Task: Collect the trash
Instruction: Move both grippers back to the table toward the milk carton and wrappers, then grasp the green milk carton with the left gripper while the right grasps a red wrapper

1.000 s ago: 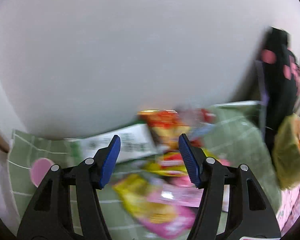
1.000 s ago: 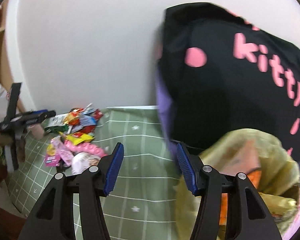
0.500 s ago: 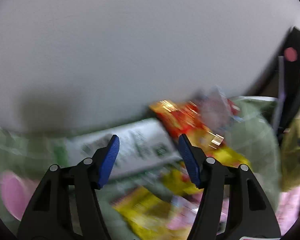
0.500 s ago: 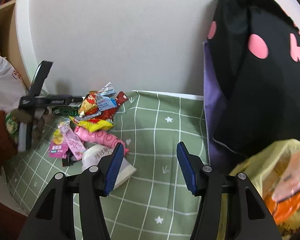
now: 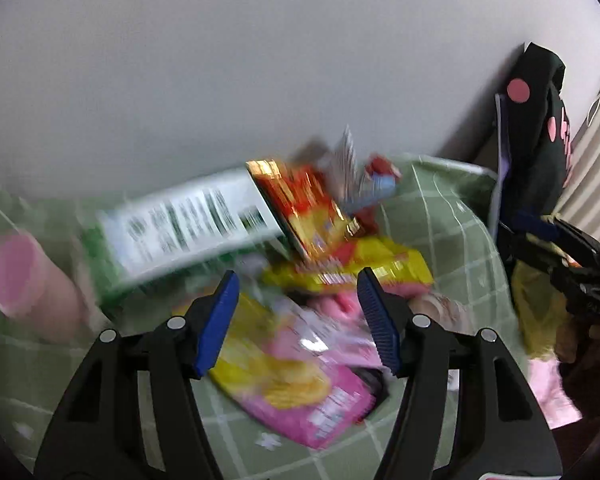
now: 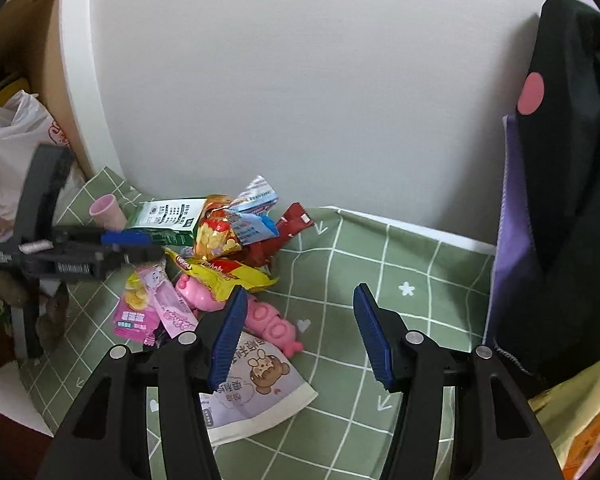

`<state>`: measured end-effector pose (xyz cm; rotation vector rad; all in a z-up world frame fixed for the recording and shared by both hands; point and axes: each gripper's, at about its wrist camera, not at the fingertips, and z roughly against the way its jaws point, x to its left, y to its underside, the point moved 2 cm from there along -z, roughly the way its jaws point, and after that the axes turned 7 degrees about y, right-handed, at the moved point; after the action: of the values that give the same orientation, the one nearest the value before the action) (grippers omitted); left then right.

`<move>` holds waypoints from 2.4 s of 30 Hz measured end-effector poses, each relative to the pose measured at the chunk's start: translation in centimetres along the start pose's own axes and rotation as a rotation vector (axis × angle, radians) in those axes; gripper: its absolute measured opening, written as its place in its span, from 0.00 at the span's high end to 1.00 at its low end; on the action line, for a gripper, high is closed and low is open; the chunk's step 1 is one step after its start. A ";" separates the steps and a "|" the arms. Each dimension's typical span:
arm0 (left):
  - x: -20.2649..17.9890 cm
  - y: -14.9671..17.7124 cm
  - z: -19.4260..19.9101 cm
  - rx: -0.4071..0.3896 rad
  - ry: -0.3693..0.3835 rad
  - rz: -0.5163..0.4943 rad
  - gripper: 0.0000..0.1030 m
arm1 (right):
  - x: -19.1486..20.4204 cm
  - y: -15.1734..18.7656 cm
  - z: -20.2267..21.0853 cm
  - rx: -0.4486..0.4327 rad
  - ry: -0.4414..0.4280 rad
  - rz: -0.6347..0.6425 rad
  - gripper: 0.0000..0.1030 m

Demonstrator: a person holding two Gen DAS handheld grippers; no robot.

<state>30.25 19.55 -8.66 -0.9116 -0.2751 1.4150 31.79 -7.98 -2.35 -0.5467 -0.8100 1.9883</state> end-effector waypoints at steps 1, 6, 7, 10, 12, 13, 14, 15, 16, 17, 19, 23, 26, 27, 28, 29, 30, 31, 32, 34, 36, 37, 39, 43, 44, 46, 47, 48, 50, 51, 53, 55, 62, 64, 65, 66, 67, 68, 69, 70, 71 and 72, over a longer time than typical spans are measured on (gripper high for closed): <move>0.2 -0.7 0.0 0.000 -0.024 -0.023 0.44 | 0.0 0.1 0.0 0.004 -0.008 -0.006 0.50; 2.4 -4.5 -2.6 0.057 -0.159 -0.111 0.44 | -0.4 0.7 0.2 0.002 -0.029 -0.040 0.50; 2.9 -5.2 -3.4 0.074 -0.170 -0.115 0.44 | -0.7 0.9 0.3 0.000 -0.033 -0.049 0.50; 4.8 -6.6 -5.1 0.121 -0.161 -0.062 0.44 | -0.9 0.8 0.0 -0.001 -0.051 -0.068 0.50; 5.4 -6.8 -5.8 0.154 -0.131 -0.021 0.44 | -0.8 0.0 -0.7 -0.010 -0.054 -0.081 0.50; 5.5 -6.7 -6.0 0.171 -0.102 -0.005 0.44 | -0.5 -0.5 -0.9 -0.021 -0.061 -0.078 0.50; 5.3 -6.4 -6.1 0.181 -0.080 -0.002 0.44 | 0.0 -1.4 -1.3 -0.041 -0.072 -0.067 0.50; 5.0 -6.1 -6.2 0.189 -0.068 -0.008 0.44 | 0.7 -2.1 -1.8 -0.056 -0.081 -0.051 0.50; 4.7 -5.5 -6.2 0.204 -0.053 -0.019 0.44 | 1.2 -2.7 -2.2 -0.066 -0.091 -0.036 0.50; 4.3 -5.0 -6.3 0.219 -0.039 -0.028 0.44 | 2.1 -3.6 -3.0 -0.079 -0.116 -0.006 0.50; 4.0 -4.4 -6.4 0.240 -0.013 -0.044 0.44 | 3.6 -4.7 -4.2 -0.099 -0.165 0.053 0.54; 4.1 -4.1 -6.5 0.253 0.033 -0.031 0.44 | 6.3 -5.7 -8.3 -0.075 -0.134 0.236 0.58; 4.4 -3.7 -5.5 0.244 0.066 -0.015 0.44 | 6.2 -5.8 -11.2 0.001 -0.133 0.293 0.64; 4.4 -3.6 -5.2 0.244 0.080 -0.013 0.44 | 6.0 -5.7 -11.7 0.025 -0.160 0.293 0.70; 4.4 -3.5 -5.2 0.245 0.085 -0.014 0.43 | 5.8 -5.8 -11.8 0.044 -0.184 0.282 0.73; 4.3 -3.3 -5.0 0.247 0.086 -0.019 0.43 | 5.4 -5.9 -11.4 0.053 -0.187 0.265 0.78; 4.2 -3.3 -4.9 0.250 0.082 -0.025 0.43 | 5.1 -6.0 -11.0 0.054 -0.186 0.255 0.92; 3.9 -3.1 -4.8 0.260 0.069 -0.046 0.42 | 4.8 -6.1 -10.5 0.054 -0.185 0.240 0.93; 3.7 -3.0 -4.8 0.267 0.056 -0.060 0.42 | 4.3 -6.2 -9.8 0.054 -0.177 0.209 0.93; 2.6 -3.0 -5.3 0.284 0.032 -0.089 0.42 | 3.3 -6.1 -8.2 0.055 -0.171 0.152 0.94; 1.8 -2.2 -5.3 0.298 0.031 -0.107 0.42 | 2.4 -5.4 -6.2 0.067 -0.157 0.115 0.95; 1.4 -2.0 -5.3 0.304 0.033 -0.114 0.42 | 2.0 -5.0 -5.5 0.071 -0.152 0.108 0.95; 0.9 -1.6 -5.6 0.329 0.035 -0.122 0.42 | 1.1 -3.5 -4.2 0.086 -0.135 0.086 0.95; 0.5 -1.1 -5.9 0.359 -0.014 -0.158 0.41 | -0.4 -1.0 -2.7 0.110 -0.106 0.010 0.95; 0.4 -1.0 -6.1 0.363 -0.020 -0.161 0.41 | -0.9 -0.1 -2.3 0.118 -0.096 -0.013 0.95; -0.4 -1.3 -6.9 0.374 -0.041 -0.181 0.41 | -1.3 1.3 -1.6 0.129 -0.092 -0.053 0.95; -0.9 -1.4 -7.5 0.380 -0.056 -0.196 0.41 | -1.5 1.9 -1.3 0.135 -0.092 -0.080 0.95; -1.0 -1.6 -7.9 0.386 -0.069 -0.207 0.41 | -1.7 2.3 -1.1 0.135 -0.091 -0.099 0.95; -1.3 -2.1 -8.8 0.394 -0.091 -0.220 0.41 | -1.9 2.9 -0.7 0.131 -0.081 -0.135 0.94; -1.3 -2.3 -9.1 0.398 -0.091 -0.220 0.41 | -1.8 3.2 -0.5 0.123 -0.075 -0.147 0.94; -1.3 -2.6 -9.8 0.409 -0.097 -0.216 0.41 | -1.7 3.4 0.2 0.094 -0.073 -0.165 0.88; -1.3 -3.0 -9.7 0.397 -0.108 -0.212 0.42 | -0.9 3.6 0.4 0.068 -0.089 -0.165 0.60; -2.1 -4.5 -1.9 0.108 -0.089 -0.076 0.43 | 0.2 2.3 1.0 0.008 -0.121 -0.135 0.57; -2.4 -4.3 0.1 0.030 -0.062 -0.025 0.43 | 0.4 1.6 0.5 0.000 -0.130 -0.126 0.57; -2.2 -4.0 1.2 -0.004 -0.057 -0.002 0.43 | 0.7 1.1 0.0 -0.002 -0.139 -0.121 0.57; -2.1 -3.7 2.1 -0.035 -0.057 0.022 0.43 | 1.0 0.7 -0.5 -0.001 -0.148 -0.116 0.57; -1.8 -4.2 2.4 -0.047 -0.060 0.033 0.43 | 1.3 0.4 -0.8 -0.001 -0.154 -0.110 0.57; -1.5 -4.3 2.9 -0.060 -0.065 0.043 0.43 | 1.7 0.0 -1.4 -0.003 -0.161 -0.100 0.57; -1.5 -3.9 3.2 -0.070 -0.068 0.048 0.43 | 2.0 -0.3 -1.8 -0.007 -0.163 -0.092 0.57; -1.0 -4.0 3.8 -0.079 -0.071 0.052 0.43 | 2.2 -0.6 -2.3 -0.010 -0.157 -0.088 0.57; -0.9 -3.8 4.2 -0.088 -0.070 0.057 0.43 | 2.1 -1.1 -3.1 -0.015 -0.137 -0.099 0.57; -1.2 -3.6 4.3 -0.095 -0.069 0.061 0.43 | 1.8 -1.3 -3.8 -0.018 -0.120 -0.123 0.57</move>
<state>29.78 20.45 -2.99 -0.9569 -0.3716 1.5012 34.11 -4.66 -4.10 -0.3818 -0.9140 1.9157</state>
